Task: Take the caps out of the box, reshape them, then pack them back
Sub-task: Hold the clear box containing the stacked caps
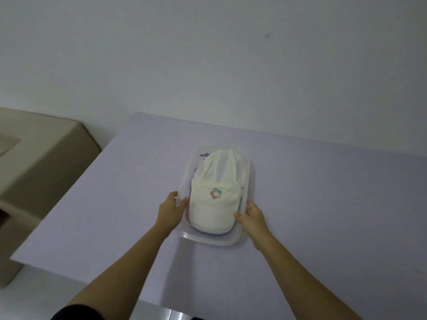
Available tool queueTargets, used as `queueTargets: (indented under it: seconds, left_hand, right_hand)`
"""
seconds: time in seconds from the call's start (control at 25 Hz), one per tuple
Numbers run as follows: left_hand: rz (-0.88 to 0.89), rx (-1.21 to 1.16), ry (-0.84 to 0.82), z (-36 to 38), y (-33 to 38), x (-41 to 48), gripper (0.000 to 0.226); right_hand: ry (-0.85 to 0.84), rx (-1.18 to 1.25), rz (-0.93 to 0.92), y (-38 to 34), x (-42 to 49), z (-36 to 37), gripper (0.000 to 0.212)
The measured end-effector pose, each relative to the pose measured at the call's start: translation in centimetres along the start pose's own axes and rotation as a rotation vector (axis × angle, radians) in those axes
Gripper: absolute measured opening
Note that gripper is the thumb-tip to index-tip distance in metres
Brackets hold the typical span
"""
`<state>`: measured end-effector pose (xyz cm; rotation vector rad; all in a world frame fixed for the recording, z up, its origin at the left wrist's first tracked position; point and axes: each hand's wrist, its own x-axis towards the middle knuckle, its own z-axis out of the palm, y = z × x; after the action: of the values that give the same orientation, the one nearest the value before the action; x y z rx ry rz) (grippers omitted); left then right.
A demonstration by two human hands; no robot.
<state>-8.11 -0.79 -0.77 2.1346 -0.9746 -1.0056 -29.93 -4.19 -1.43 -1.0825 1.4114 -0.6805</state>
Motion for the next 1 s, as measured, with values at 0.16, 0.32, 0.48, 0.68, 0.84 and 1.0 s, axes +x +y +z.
queueTargets:
  seconds: [0.16, 0.32, 0.48, 0.68, 0.84, 1.0]
  left_hand:
    - [0.033, -0.042, -0.134, 5.7, 2.8, -2.0, 0.063]
    - [0.010, -0.054, -0.203, 10.0, 3.8, -4.3, 0.062]
    - [0.015, -0.014, -0.185, 12.0, 2.9, -6.2, 0.063]
    - [0.032, 0.095, -0.071, 12.5, 2.0, -7.4, 0.068]
    - [-0.130, 0.027, -0.008, 12.8, 1.1, -9.5, 0.050]
    - [-0.153, 0.037, -0.019, 12.4, 2.1, -9.6, 0.056]
  right_hand:
    - [0.057, 0.027, 0.064, 1.5, -1.6, -8.3, 0.056]
    - [0.072, 0.040, 0.149, 4.5, -1.9, -13.5, 0.074]
    - [0.042, 0.040, 0.161, 5.9, -3.2, -14.8, 0.064]
    - [0.057, 0.026, 0.138, 6.4, -4.0, -13.2, 0.082]
    - [0.105, -0.072, 0.102, 7.4, -4.3, -11.7, 0.087]
    - [0.118, -0.071, 0.087, 7.3, -4.3, -11.7, 0.087]
